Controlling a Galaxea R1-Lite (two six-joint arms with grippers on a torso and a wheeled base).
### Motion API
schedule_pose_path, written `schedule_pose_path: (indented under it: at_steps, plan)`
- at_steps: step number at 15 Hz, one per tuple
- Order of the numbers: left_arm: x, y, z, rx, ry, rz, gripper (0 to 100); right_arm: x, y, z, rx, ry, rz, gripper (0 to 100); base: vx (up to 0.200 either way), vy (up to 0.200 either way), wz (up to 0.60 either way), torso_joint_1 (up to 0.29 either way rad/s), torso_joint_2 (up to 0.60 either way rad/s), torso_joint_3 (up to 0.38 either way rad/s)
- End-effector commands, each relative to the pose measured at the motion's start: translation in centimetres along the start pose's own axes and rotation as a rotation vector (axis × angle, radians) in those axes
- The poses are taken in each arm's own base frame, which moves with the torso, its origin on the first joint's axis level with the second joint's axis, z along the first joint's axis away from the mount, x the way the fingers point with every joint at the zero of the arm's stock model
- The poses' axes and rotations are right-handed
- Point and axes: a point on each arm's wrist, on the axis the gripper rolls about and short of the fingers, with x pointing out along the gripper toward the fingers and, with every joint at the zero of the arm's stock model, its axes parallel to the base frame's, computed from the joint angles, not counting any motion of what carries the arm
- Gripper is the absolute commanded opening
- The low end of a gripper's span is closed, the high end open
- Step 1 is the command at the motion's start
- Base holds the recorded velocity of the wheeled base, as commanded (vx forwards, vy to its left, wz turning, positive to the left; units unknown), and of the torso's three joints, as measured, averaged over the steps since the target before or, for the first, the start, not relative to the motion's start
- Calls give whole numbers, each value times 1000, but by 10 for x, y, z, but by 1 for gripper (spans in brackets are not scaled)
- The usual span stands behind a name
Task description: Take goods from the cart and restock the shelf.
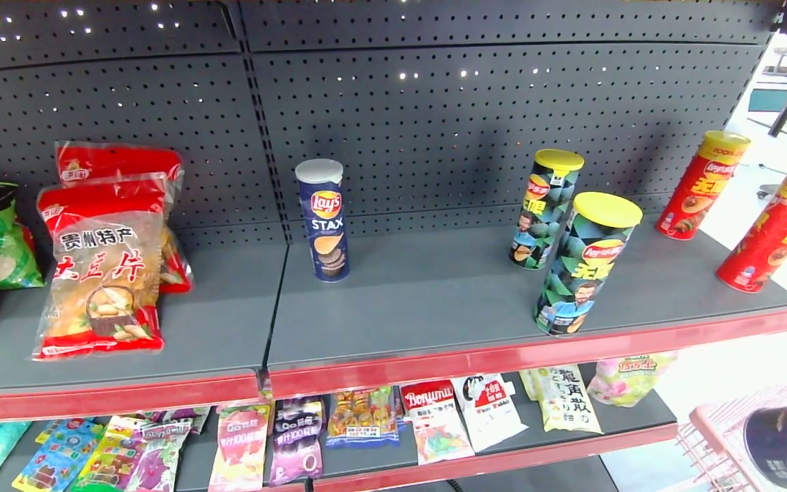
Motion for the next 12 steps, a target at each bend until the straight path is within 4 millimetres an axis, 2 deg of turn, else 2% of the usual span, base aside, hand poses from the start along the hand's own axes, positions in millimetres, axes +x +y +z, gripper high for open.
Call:
schedule_pose_path:
  at_steps: [1, 2, 3, 4, 5, 6, 8, 9, 10, 12]
  plan:
    - [2, 0, 2, -4, 32, -4, 100, -8, 0, -3, 4, -40, -24, 0, 0, 0, 0, 0, 0, 0]
    - [3, 0, 3, -3, 36, -9, 100, -8, 0, -3, 3, -37, -31, 0, 0, 0, 0, 0, 0, 0]
    - [9, 3, 66, -8, 23, -38, 100, -6, 0, -2, 2, -26, -33, 0, 0, 0, 0, 0, 0, 0]
    - [33, 6, 120, -45, 48, -39, 100, -4, 0, -2, 1, -16, -34, 0, 0, 0, 0, 0, 0, 0]
    - [64, 8, 153, -75, 91, -50, 100, -2, 0, -1, -1, -2, -38, 0, 0, 0, 0, 0, 0, 0]
    - [93, 8, 152, -31, 161, -91, 100, 1, 0, -2, -3, 15, -45, 0, 0, 0, 0, 0, 0, 0]
    - [150, 6, 151, -4, 165, -219, 100, 8, 1, -2, -6, 57, -68, 0, 0, 0, 0, 0, 0, 0]
    - [152, 6, 150, -5, 166, -229, 100, 8, 1, -2, -7, 58, -68, 0, 0, 0, 0, 0, 0, 0]
    - [207, 3, 170, -9, 132, -433, 100, 10, 1, -2, -6, 67, -68, 0, 0, 0, 0, 0, 0, 0]
    - [261, 2, 165, 3, 177, -554, 100, 10, 0, 0, -6, 67, -69, 0, 0, 0, 0, 0, 0, 0]
